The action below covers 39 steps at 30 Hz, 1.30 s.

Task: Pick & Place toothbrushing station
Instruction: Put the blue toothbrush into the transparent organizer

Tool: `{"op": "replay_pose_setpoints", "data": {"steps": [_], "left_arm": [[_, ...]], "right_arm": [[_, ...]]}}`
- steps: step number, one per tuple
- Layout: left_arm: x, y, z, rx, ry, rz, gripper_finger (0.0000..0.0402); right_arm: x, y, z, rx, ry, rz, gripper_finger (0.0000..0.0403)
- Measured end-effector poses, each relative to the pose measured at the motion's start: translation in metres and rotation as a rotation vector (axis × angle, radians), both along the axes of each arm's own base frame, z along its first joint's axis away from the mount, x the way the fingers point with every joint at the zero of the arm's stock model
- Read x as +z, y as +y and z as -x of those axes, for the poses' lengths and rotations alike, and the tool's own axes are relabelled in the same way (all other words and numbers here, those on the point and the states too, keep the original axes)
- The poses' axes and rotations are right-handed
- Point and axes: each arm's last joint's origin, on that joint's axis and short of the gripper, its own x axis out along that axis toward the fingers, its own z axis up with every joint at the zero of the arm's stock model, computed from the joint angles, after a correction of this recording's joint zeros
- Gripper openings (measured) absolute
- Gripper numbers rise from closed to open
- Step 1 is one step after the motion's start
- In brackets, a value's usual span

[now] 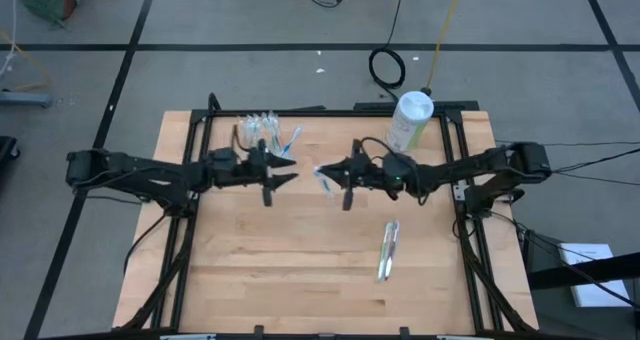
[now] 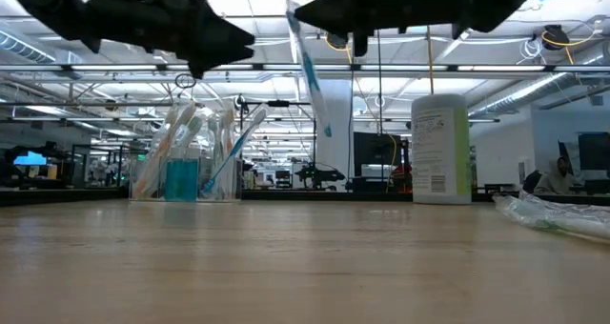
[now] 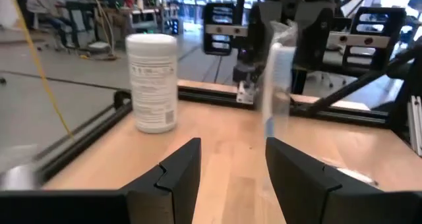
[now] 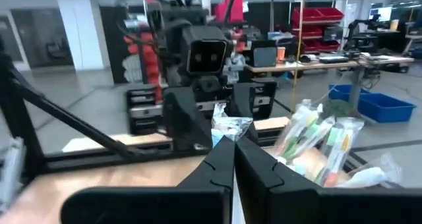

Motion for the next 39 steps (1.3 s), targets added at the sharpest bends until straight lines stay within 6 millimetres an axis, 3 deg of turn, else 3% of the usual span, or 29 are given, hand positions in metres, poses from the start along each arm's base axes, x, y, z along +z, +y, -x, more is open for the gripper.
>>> {"op": "replay_pose_setpoints", "data": {"steps": [6, 22, 25, 32, 39], "left_arm": [[-0.012, -0.007, -0.03, -0.047, 0.084, -0.026, 0.0177], [-0.005, -0.02, -0.082, -0.072, 0.059, -0.018, 0.0174], [-0.005, -0.02, -0.083, -0.053, 0.053, -0.02, 0.0143], [-0.003, -0.019, -0.08, -0.037, 0.079, -0.034, 0.0017], [0.001, -0.018, -0.072, 0.011, 0.13, -0.039, 0.0028]], "right_arm": [[-0.004, 0.001, -0.007, 0.005, 0.027, 0.006, 0.0], [-0.002, 0.001, -0.006, 0.004, 0.013, 0.004, 0.0], [-0.003, 0.002, -0.006, 0.006, 0.021, 0.003, 0.0], [-0.003, 0.003, -0.006, 0.01, 0.029, 0.009, 0.0], [-0.009, 0.003, -0.007, 0.009, 0.088, 0.01, 0.0029]]}}
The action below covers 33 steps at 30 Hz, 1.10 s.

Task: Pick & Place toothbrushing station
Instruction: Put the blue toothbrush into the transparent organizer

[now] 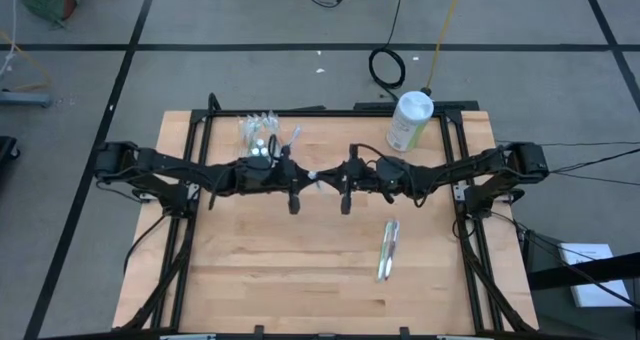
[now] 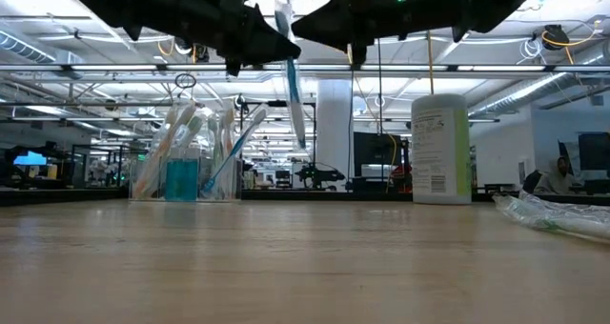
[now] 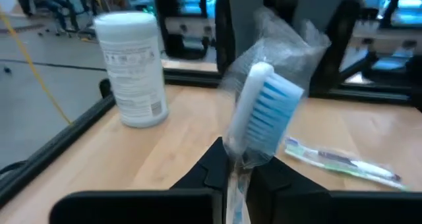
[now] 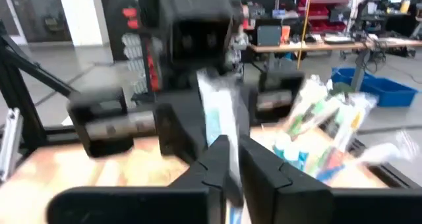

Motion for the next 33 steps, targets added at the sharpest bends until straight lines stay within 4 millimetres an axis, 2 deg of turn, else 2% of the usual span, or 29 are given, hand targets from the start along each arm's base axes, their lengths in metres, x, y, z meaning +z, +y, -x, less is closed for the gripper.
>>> {"op": "replay_pose_setpoints", "data": {"steps": [4, 8, 15, 19, 22, 24, 28, 33], "left_arm": [[0.003, 0.0, 0.01, 0.018, 0.058, -0.002, 0.0009], [0.022, 0.002, 0.03, 0.091, 0.076, -0.019, 0.0018], [0.052, 0.011, 0.087, 0.507, 0.108, -0.078, 0.0007], [0.057, 0.016, 0.121, 0.709, 0.135, -0.06, 0.0021], [0.053, 0.021, 0.139, 0.802, 0.164, 0.001, 0.0025], [0.048, 0.026, 0.144, 0.863, 0.168, 0.019, 0.002], [0.024, 0.038, 0.145, 0.971, 0.193, 0.026, 0.0007], [-0.005, 0.052, 0.147, 1.075, 0.181, 0.092, 0.0031]], "right_arm": [[-0.004, 0.0, 0.0, 0.001, 0.049, 0.017, 0.0061], [-0.008, 0.0, 0.0, 0.001, 0.088, 0.01, 0.0097], [-0.021, 0.002, 0.003, -0.001, 0.21, -0.059, 0.0134], [-0.029, 0.002, 0.005, -0.003, 0.298, -0.058, 0.0136], [-0.029, 0.002, 0.005, -0.005, 0.303, -0.058, 0.0135], [-0.029, 0.002, 0.005, -0.004, 0.293, -0.058, 0.0136], [-0.026, 0.002, 0.004, -0.003, 0.269, -0.059, 0.0137], [-0.026, 0.002, 0.004, -0.004, 0.269, -0.059, 0.0135]]}}
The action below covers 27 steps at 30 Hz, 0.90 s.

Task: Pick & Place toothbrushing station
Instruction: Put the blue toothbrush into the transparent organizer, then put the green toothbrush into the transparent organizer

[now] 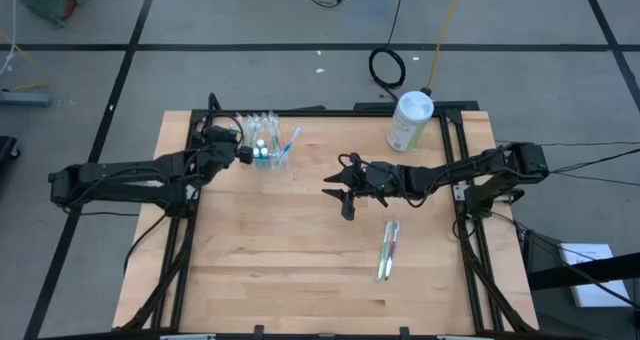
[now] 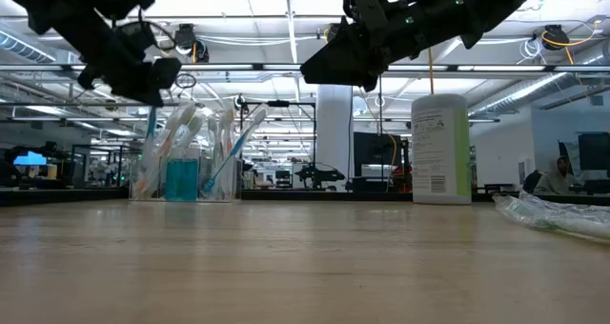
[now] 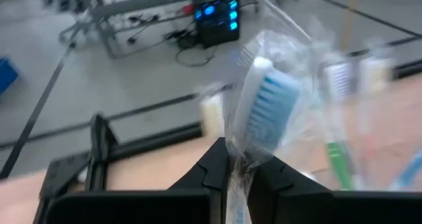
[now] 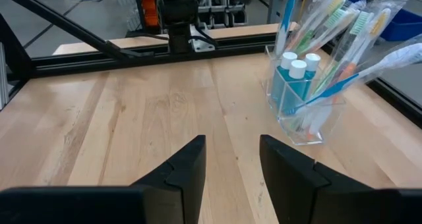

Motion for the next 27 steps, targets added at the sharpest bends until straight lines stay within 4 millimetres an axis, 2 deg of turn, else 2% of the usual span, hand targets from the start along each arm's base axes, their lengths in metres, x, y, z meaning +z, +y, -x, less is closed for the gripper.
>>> {"op": "replay_pose_setpoints", "data": {"steps": [5, 13, 21, 27], "left_arm": [[-0.02, 0.008, 0.004, 0.066, -0.03, 0.078, 0.0034], [-0.024, 0.015, 0.002, 0.007, 0.006, 0.118, 0.0037], [-0.028, 0.015, 0.0, -0.063, 0.088, 0.138, 0.0099], [-0.028, 0.014, 0.0, -0.097, 0.091, 0.151, 0.0152]], "right_arm": [[0.0, 0.0, 0.0, 0.0, 0.002, 0.0, 0.0137], [0.0, -0.001, 0.0, 0.008, 0.003, 0.03, 0.0135], [0.0, -0.009, 0.0, -0.013, 0.009, 0.049, 0.0134], [-0.006, -0.001, 0.002, 0.006, 0.071, 0.016, 0.0146]]}}
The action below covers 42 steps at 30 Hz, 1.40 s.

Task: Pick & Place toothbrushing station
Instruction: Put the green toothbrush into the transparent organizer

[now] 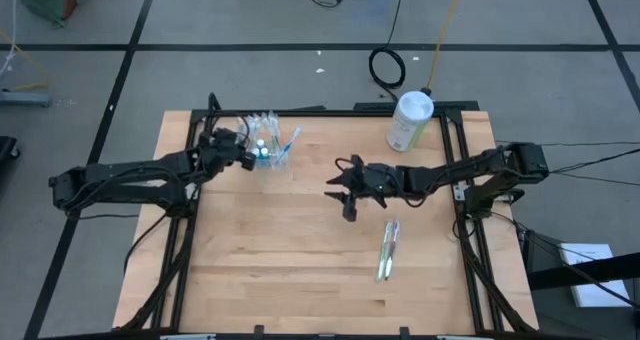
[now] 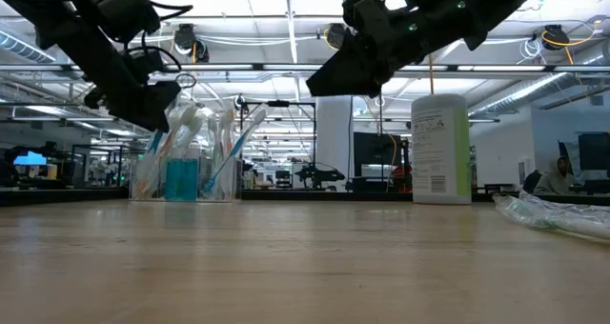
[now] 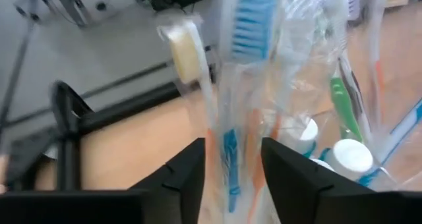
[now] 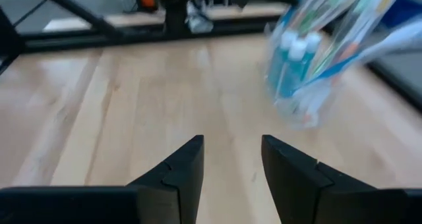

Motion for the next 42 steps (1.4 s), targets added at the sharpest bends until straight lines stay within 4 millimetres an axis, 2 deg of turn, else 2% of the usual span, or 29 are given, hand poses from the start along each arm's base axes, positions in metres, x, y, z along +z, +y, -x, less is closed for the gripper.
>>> {"op": "replay_pose_setpoints", "data": {"steps": [5, 11, 16, 25, 32, 42], "left_arm": [[0.01, 0.0, 0.003, 0.017, 0.021, -0.061, 0.0178], [0.028, -0.002, 0.005, -0.005, -0.023, -0.099, 0.0184], [0.034, -0.006, 0.003, -0.068, -0.078, -0.078, 0.0184], [0.035, -0.014, -0.003, -0.182, -0.129, -0.034, 0.0184], [0.035, -0.014, -0.004, -0.174, -0.156, -0.017, 0.0184], [0.035, -0.014, -0.004, -0.175, -0.154, -0.017, 0.0184]], "right_arm": [[-0.011, 0.016, 0.005, 0.005, 0.115, -0.097, 0.0163], [-0.026, 0.044, 0.018, -0.005, 0.292, -0.234, 0.0169], [-0.022, 0.065, 0.034, -0.04, 0.377, -0.407, 0.0169], [-0.042, 0.089, 0.081, -0.415, 0.788, -0.687, 0.0169], [-0.052, 0.093, 0.087, -0.475, 0.773, -0.747, 0.0168], [-0.084, 0.082, 0.1, -0.497, 0.715, -0.805, 0.0167]]}}
